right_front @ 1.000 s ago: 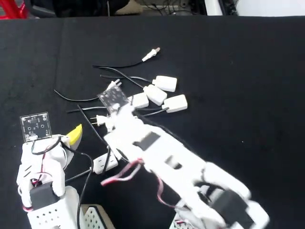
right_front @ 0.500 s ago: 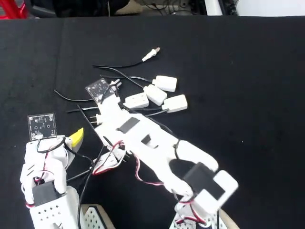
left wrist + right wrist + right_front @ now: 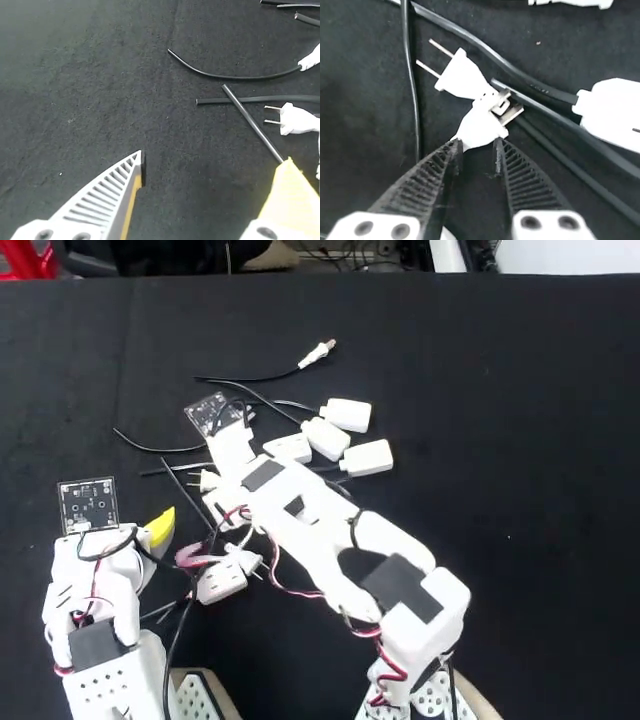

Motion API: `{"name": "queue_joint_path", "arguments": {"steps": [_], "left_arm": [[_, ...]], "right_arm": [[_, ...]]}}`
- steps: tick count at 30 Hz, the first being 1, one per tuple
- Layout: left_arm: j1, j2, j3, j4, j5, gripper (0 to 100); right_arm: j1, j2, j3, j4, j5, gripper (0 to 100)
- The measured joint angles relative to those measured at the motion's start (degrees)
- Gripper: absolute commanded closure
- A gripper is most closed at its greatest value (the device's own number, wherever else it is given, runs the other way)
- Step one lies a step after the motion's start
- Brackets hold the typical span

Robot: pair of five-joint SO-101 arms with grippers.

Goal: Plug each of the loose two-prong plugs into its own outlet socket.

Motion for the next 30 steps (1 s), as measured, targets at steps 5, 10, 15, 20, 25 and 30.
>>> {"name": "queue_joint_path", "arguments": {"steps": [5,10,15,20,25,30], "left_arm": [[0.0,0.0,0.0,0.0,0.0,60],[0.0,0.0,0.2,0.0,0.0,60],[0.0,0.0,0.2,0.0,0.0,60],[0.0,0.0,0.2,0.0,0.0,60],[0.0,0.0,0.2,0.0,0.0,60],[0.0,0.0,0.2,0.0,0.0,60]], "right_arm": [[0.0,2.4,-3.0,0.4,-3.7,88.1],[-0.8,2.8,-4.0,0.4,-10.0,88.1],[-1.0,4.7,-5.5,0.5,-15.0,88.1],[-1.1,9.1,-12.5,3.6,-19.2,88.1],[-1.2,14.5,-21.3,10.0,-22.9,79.3],[-1.6,18.9,-29.3,14.6,-24.4,81.0]]}}
